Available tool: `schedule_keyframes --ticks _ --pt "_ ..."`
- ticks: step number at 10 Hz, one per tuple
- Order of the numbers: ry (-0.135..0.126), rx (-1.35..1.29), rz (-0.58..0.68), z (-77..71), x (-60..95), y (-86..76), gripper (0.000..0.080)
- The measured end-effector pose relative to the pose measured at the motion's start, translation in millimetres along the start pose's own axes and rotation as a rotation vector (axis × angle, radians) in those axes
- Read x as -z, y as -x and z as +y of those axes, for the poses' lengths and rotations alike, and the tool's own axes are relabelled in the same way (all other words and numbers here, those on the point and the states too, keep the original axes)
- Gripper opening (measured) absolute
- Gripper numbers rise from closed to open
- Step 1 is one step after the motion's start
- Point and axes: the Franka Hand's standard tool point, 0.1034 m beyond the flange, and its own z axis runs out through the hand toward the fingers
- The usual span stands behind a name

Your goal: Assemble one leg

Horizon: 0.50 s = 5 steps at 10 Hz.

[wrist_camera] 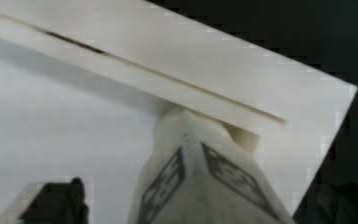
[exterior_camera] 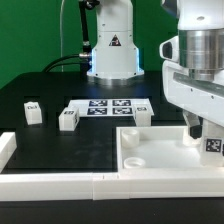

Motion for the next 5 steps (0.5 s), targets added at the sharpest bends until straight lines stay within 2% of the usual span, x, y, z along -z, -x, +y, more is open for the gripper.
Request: schedule_keyframes --ticks 5 --pt "0.006 0.476 0.007 0.3 0.0 -0.6 0.0649"
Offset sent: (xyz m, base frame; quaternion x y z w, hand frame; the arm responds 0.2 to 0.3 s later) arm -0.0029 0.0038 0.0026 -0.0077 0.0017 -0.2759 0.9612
